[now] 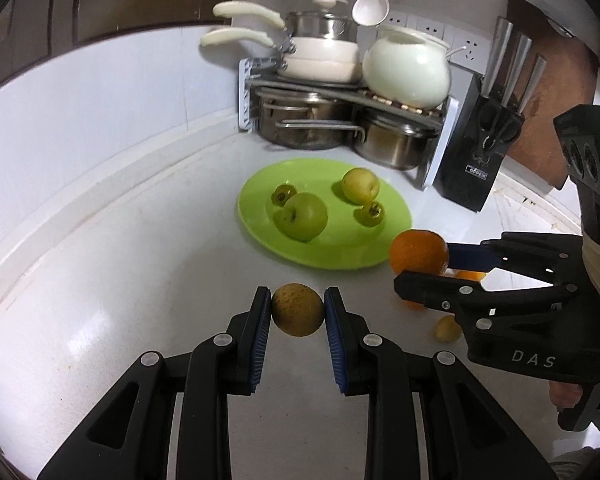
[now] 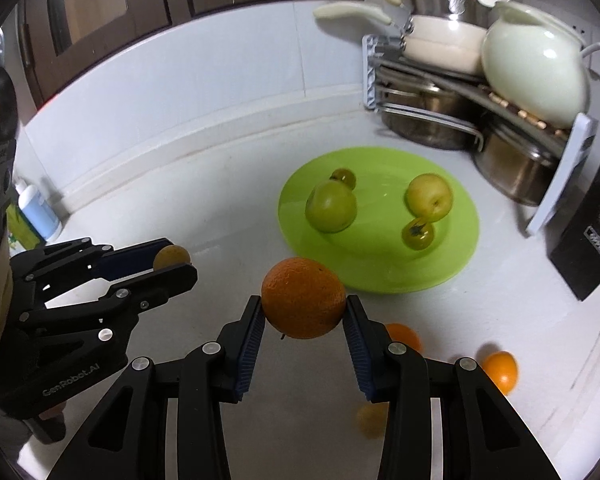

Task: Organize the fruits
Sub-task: 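Carry the brown fruit and orange over the green plate and lower them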

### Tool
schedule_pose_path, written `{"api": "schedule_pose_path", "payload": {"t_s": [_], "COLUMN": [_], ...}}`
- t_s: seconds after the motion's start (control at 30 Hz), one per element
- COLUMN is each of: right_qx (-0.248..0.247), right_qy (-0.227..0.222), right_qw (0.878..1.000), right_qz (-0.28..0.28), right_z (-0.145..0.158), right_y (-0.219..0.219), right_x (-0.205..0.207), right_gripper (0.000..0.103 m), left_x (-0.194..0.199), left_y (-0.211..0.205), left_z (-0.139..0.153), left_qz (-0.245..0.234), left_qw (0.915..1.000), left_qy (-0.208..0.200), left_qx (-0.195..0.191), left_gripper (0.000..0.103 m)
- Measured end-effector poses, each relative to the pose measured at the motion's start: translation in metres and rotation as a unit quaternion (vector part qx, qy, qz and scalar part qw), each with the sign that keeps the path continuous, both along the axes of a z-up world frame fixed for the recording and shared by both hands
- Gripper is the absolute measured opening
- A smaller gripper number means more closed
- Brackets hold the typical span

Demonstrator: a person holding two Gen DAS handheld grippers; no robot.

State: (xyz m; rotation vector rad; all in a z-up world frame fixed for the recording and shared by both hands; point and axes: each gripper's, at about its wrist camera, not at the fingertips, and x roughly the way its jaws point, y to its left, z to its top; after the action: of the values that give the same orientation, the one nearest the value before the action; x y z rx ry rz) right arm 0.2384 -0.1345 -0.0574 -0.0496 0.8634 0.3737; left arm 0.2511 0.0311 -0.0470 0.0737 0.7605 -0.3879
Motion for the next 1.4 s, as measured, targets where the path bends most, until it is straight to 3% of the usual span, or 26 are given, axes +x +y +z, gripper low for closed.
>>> {"api": "schedule_pose_path", "payload": {"t_s": [0.3, 0.63, 1.07, 1.4], "right_qx": [0.001, 0.001, -0.006, -0.024], "right_qy": [-0.024, -0.04, -0.054, -0.046], "right_qw": [1.0, 0.999, 0.999, 0.999], "right_qz": [-0.013, -0.013, -0.006, 0.001], "right_z": [0.021, 0.038, 0.051, 0.042], "right_y": [-0.018, -0.031, -0.042, -0.039], "right_x": [-0.008, 0.011, 0.066, 0.116], "right_gripper": [0.041, 0.041, 0.041, 0.041], "left_x": [-0.003, 0.017, 0.073, 0.126], "left_y": [-0.022, -0.043, -0.057, -0.062], "left_z": [0.021, 0.042, 0.055, 0.042], "left_qz": [-0.019, -0.033, -0.031, -0.029], "left_qw": [0.9996, 0.9987, 0.9987, 0.9993], "left_qy": [-0.021, -0.039, -0.041, -0.021], "left_qx": [0.001, -0.002, 0.002, 0.009], "left_gripper": [0.028, 0.028, 0.028, 0.028]}}
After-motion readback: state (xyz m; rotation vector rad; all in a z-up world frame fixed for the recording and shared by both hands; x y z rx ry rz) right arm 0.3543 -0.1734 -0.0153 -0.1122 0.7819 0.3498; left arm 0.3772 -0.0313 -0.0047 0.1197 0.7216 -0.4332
